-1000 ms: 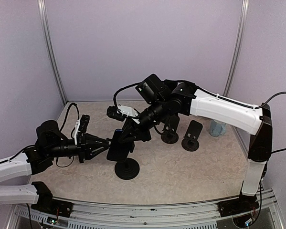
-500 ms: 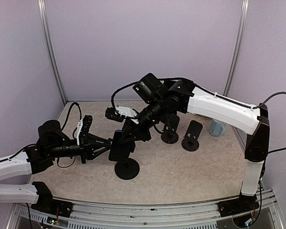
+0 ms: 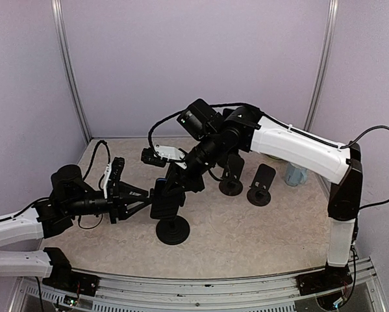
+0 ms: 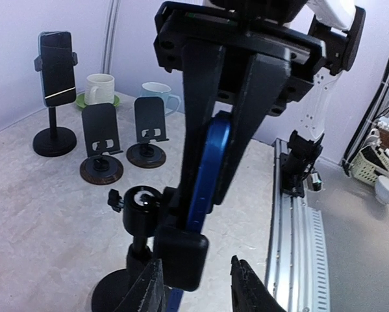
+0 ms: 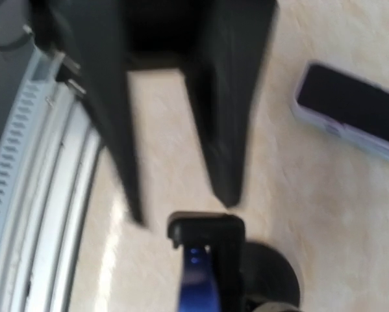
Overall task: Place the phone on the phone stand
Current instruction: Install the phone on the phone stand.
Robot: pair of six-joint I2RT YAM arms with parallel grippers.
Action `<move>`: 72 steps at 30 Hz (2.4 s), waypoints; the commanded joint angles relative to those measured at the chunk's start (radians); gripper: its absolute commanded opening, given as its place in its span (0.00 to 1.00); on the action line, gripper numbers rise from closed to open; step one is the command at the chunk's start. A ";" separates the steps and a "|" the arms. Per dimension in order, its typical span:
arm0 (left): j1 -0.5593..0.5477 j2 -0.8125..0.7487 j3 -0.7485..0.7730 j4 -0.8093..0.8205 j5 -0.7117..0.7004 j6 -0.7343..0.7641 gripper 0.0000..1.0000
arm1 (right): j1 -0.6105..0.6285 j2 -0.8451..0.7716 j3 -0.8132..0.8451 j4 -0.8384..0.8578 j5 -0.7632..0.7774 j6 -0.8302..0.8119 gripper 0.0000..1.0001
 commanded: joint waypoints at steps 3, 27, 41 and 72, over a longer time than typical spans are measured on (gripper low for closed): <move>-0.011 -0.003 -0.014 0.080 0.073 -0.026 0.45 | -0.030 0.089 -0.019 -0.197 0.244 -0.022 0.00; -0.011 -0.093 -0.062 0.078 -0.033 -0.038 0.81 | 0.031 0.112 0.066 -0.194 0.311 -0.019 0.07; -0.009 -0.109 -0.096 0.103 -0.084 -0.044 0.87 | 0.038 0.099 0.085 -0.181 0.322 0.015 0.22; 0.025 -0.089 -0.105 0.121 -0.082 -0.036 0.89 | 0.067 -0.025 0.100 -0.061 0.292 0.058 0.68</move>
